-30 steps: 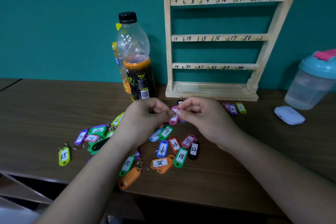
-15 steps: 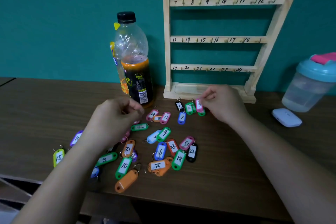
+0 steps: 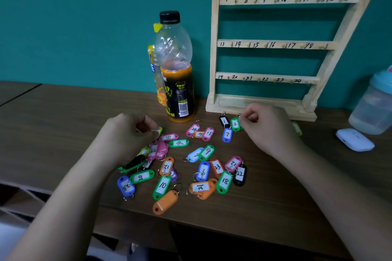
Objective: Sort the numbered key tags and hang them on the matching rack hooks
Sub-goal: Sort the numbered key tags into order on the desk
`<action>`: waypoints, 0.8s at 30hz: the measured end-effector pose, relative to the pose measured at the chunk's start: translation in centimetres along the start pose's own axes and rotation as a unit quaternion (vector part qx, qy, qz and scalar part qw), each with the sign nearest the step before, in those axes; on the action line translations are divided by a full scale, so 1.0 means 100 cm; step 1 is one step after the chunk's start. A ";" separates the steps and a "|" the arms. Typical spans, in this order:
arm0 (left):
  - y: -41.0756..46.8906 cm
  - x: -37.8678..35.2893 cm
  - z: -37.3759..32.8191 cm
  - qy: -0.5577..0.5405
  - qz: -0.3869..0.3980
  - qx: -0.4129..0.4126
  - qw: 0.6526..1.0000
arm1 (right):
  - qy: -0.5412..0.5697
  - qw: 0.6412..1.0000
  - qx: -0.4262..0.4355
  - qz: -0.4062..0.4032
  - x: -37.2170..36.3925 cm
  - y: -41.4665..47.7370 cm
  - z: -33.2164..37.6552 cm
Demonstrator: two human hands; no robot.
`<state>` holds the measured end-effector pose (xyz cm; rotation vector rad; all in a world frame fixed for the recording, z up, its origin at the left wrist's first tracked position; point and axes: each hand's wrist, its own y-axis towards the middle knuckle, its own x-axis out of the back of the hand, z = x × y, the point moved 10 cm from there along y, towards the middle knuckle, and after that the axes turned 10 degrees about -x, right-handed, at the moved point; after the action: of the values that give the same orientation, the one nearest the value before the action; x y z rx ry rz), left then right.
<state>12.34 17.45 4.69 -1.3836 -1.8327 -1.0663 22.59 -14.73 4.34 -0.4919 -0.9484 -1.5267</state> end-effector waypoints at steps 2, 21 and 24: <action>-0.001 -0.004 0.006 0.015 0.034 0.010 0.999 | 0.009 1.000 0.023 0.006 -0.003 -0.010 0.015; -0.015 -0.026 -0.027 0.099 0.100 -0.063 0.988 | 0.070 0.986 0.135 0.069 -0.039 -0.049 0.052; -0.014 -0.030 -0.035 0.117 0.083 -0.081 0.986 | 0.084 0.984 0.139 0.079 -0.040 -0.051 0.052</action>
<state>11.80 12.78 3.63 -1.4092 -1.4635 -1.2532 17.43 -8.39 2.86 -0.2285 -0.9476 -1.2478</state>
